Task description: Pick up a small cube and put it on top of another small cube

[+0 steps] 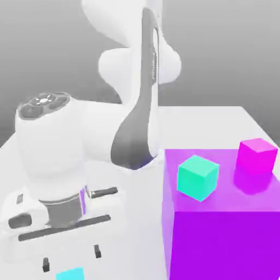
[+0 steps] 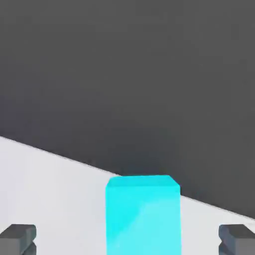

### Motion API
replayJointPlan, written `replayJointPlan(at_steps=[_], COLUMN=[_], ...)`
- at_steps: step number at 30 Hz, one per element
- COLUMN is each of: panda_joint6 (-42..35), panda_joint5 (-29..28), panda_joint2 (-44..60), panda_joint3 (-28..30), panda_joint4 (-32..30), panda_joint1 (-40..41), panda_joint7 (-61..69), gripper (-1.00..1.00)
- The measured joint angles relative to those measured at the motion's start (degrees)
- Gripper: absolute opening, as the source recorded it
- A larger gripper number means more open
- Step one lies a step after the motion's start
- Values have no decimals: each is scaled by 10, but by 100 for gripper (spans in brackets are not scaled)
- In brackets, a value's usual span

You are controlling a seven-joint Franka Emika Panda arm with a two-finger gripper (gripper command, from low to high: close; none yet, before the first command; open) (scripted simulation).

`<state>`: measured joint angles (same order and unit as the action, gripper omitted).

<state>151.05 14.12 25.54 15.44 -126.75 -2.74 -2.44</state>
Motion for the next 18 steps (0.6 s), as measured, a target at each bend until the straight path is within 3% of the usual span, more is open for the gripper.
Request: replayJointPlan(at_steps=[2, 3, 9, 14, 18], panda_joint6=[31, 43, 48, -9, -62], panda_joint5=[16, 22, 25, -3, 39], panda_joint2=[42, 58, 66, -12, -81], panda_joint3=[-17, -24, -27, -1, -49], panda_joint4=[9, 13, 14, 1, 19], panda_joint1=[14, 20, 23, 1, -16], panda_joint7=[13, 18, 21, -3, 25], gripper=[0, -100, -100, -100, -100])
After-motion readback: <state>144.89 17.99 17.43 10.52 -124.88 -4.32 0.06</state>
